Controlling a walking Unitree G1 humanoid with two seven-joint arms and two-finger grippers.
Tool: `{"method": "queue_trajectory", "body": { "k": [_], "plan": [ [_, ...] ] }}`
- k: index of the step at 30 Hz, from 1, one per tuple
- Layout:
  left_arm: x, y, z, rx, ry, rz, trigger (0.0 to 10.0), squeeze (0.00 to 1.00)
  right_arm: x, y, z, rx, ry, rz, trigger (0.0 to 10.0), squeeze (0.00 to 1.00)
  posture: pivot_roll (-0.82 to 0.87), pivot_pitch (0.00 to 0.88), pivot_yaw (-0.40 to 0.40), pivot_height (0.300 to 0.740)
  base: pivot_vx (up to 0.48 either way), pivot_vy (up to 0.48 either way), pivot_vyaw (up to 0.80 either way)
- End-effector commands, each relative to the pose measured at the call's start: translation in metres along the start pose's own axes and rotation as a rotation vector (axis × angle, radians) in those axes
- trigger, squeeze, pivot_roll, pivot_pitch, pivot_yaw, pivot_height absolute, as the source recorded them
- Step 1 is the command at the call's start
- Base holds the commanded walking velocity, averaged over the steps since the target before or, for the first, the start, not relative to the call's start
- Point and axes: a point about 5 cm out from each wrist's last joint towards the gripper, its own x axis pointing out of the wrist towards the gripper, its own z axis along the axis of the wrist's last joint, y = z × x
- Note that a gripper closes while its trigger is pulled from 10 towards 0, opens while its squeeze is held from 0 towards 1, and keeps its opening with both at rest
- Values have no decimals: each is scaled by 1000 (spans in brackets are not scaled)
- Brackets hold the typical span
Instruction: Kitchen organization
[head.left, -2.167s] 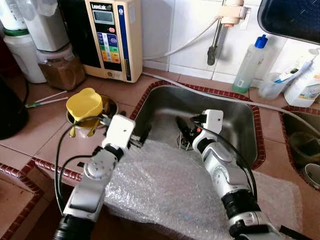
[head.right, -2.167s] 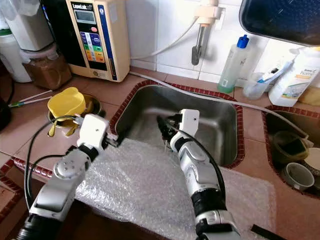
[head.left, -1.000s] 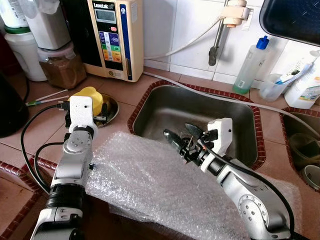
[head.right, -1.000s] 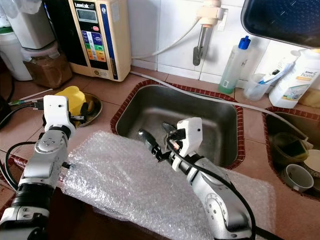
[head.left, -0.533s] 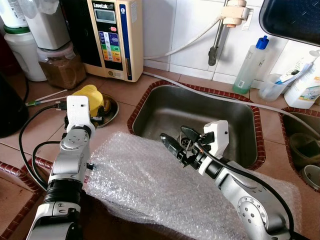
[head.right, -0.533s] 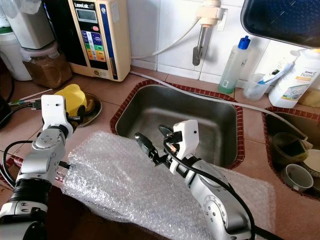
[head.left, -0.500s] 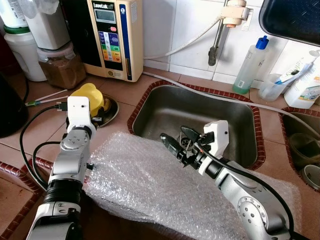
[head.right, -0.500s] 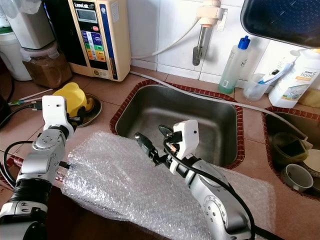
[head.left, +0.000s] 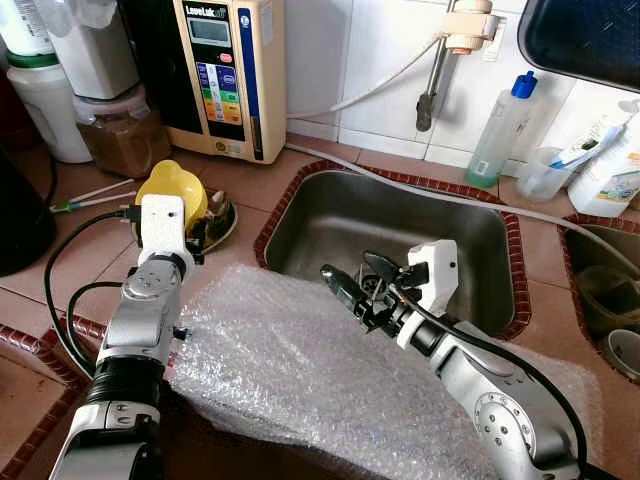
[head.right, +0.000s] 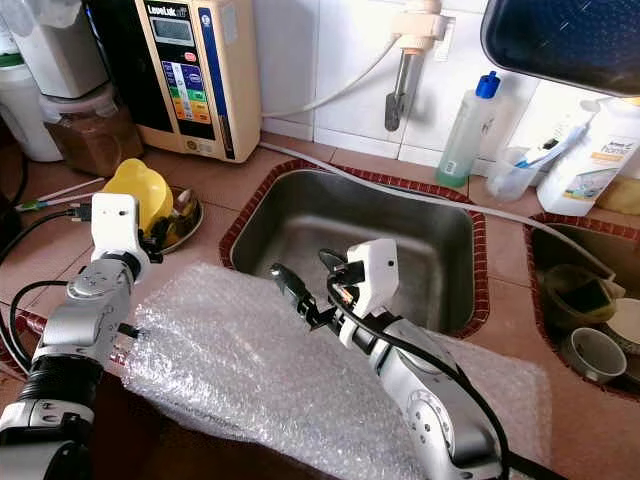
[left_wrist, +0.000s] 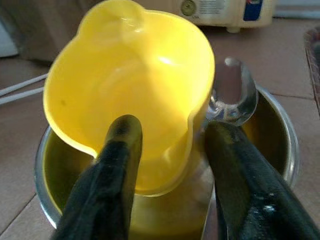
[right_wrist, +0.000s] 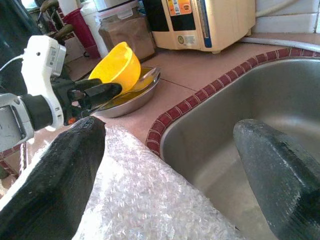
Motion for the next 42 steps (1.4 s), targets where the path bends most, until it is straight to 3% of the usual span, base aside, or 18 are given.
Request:
{"method": "queue_trajectory", "body": {
  "k": [1,11,25,26,27,28,29,38,42],
  "plan": [
    [1,-1,-3,31,27,-15,0,0,1,2,3,-11,-8,5,10000,1000,-59,47,-6,740,0,0,0],
    [0,-2,-5,57,24,-28,0,0,-2,14,9,13,-37,145,10000,1000,-58,47,-6,740,0,0,0],
    [-4,-6,-5,88,-28,-15,0,0,-3,16,15,14,-46,213,10000,992,-55,44,-8,740,0,0,0],
    [-5,-5,-5,110,-36,-8,0,0,-3,17,15,21,-41,233,10000,976,-51,41,-8,740,0,0,0],
    [-6,-5,-4,158,-59,-2,0,0,-3,20,16,35,-35,266,10000,808,-51,40,-8,740,0,0,0],
    [-6,-5,-4,158,-59,-2,0,0,-3,20,16,35,-35,266,10000,808,-51,40,-8,740,0,0,0],
    [-7,-5,-2,177,-85,9,0,0,-3,22,16,40,-27,296,10000,604,-46,38,-10,740,0,0,0],
    [-11,-4,-1,150,-122,43,0,0,1,18,19,24,-22,307,10000,455,-36,31,-14,740,0,0,0],
    [-15,-4,13,187,-238,101,0,0,2,15,20,11,-25,292,10000,431,-36,29,-16,740,0,0,0]
  ]
}}
